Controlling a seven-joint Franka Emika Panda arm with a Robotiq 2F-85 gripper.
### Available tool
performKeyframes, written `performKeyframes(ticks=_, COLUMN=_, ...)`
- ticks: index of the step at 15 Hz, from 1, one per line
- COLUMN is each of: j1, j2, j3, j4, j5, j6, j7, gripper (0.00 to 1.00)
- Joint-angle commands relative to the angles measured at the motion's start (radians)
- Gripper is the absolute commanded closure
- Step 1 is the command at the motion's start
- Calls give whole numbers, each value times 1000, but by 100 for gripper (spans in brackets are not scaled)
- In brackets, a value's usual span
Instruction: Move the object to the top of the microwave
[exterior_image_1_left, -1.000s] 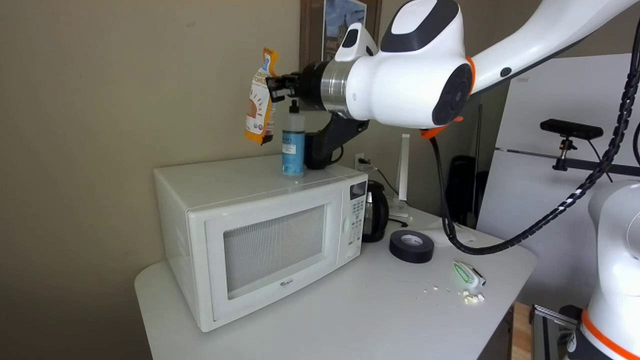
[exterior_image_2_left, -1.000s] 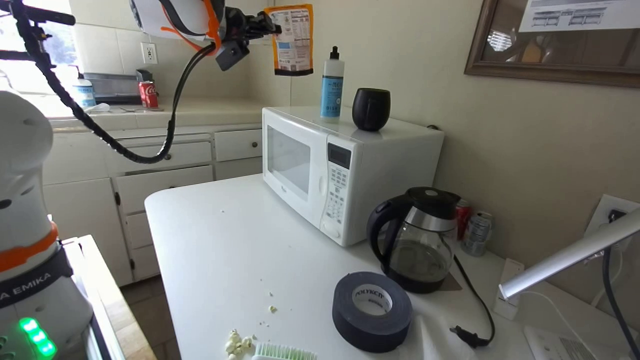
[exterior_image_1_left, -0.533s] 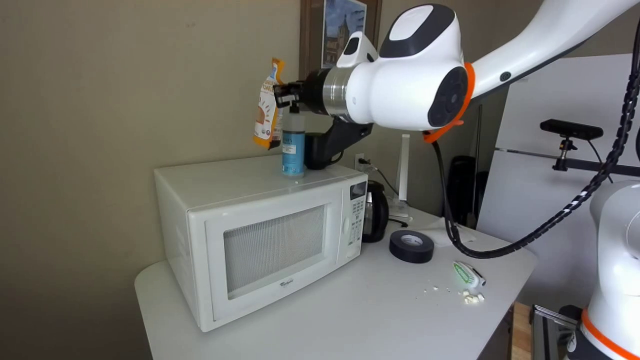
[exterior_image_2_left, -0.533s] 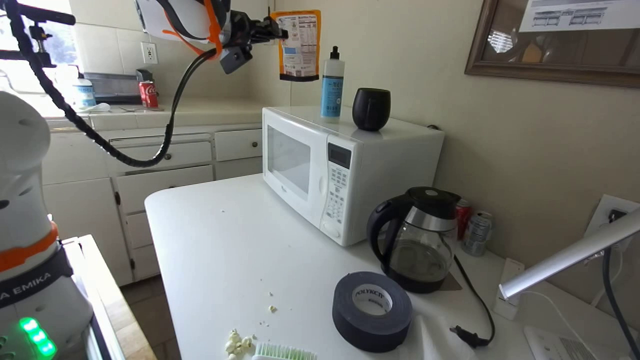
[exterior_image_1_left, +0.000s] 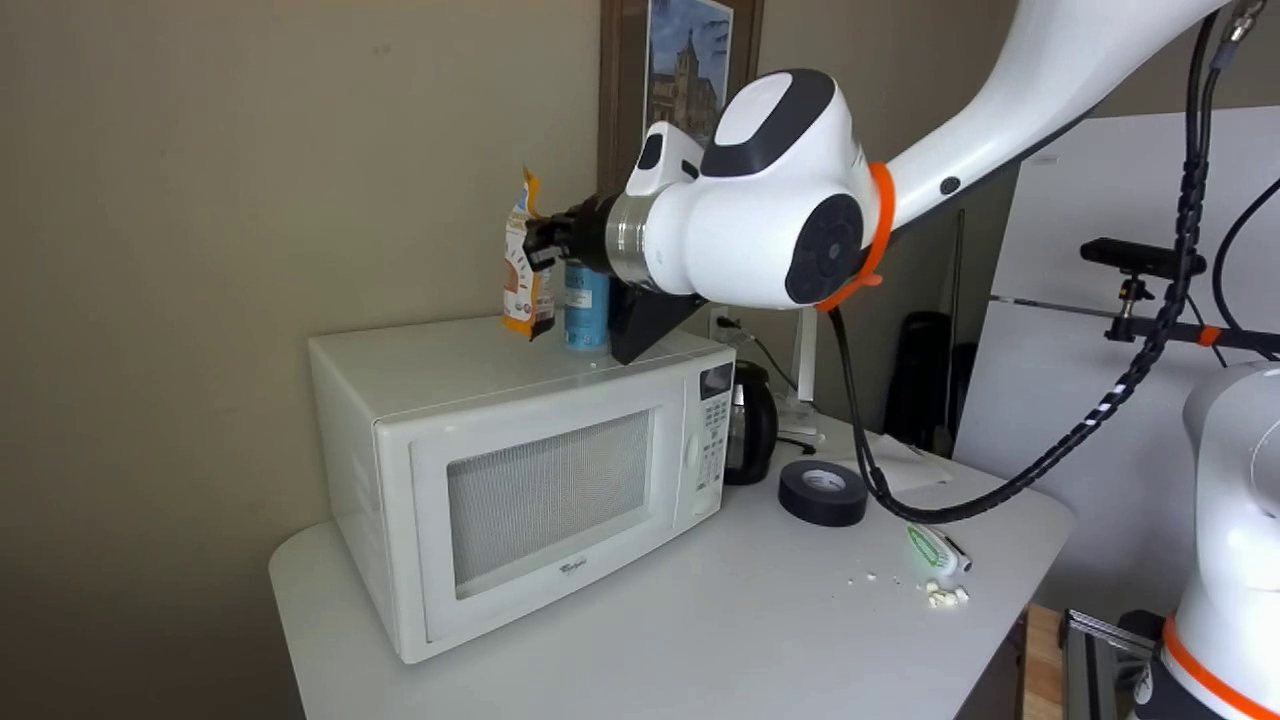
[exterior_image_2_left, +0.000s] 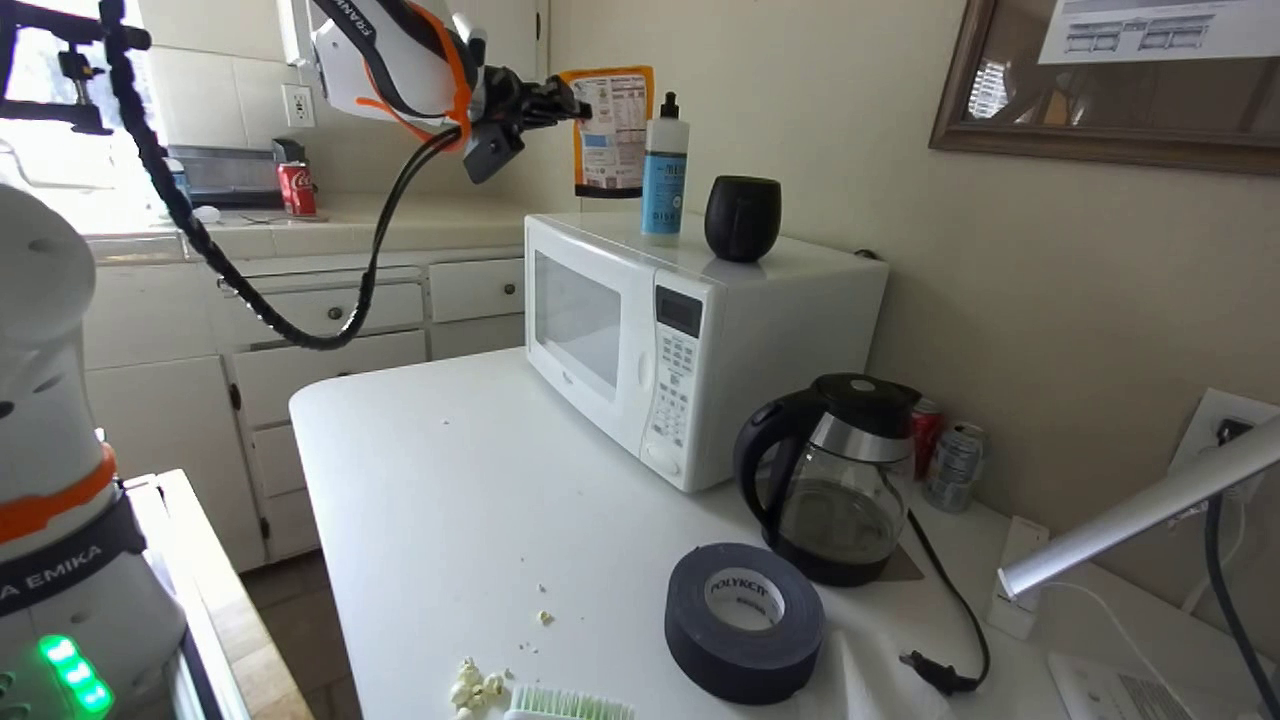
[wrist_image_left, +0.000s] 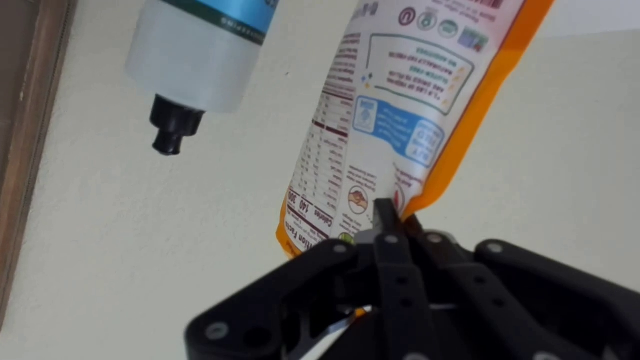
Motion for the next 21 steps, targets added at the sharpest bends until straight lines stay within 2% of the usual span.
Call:
performKeyframes(ticks=1, j1=-16, j2=100, j3=39, j4=71, j5=-24, j6=5, j7=-16, gripper=100)
performKeyframes(ticks=8, j1=-53, j2=158, j3=61, j4=153, j5=-5, j6=19, j7=-59, gripper=100)
performKeyframes(ticks=16, j1=-91, j2=246, j3=67, j4=265, j5=8, j6=90, j7=-105, gripper=100)
performKeyframes(ticks=21, j1=-100, j2=299, j3=84, j4=308, j5=-23, j6=102, j7=-80, gripper=100)
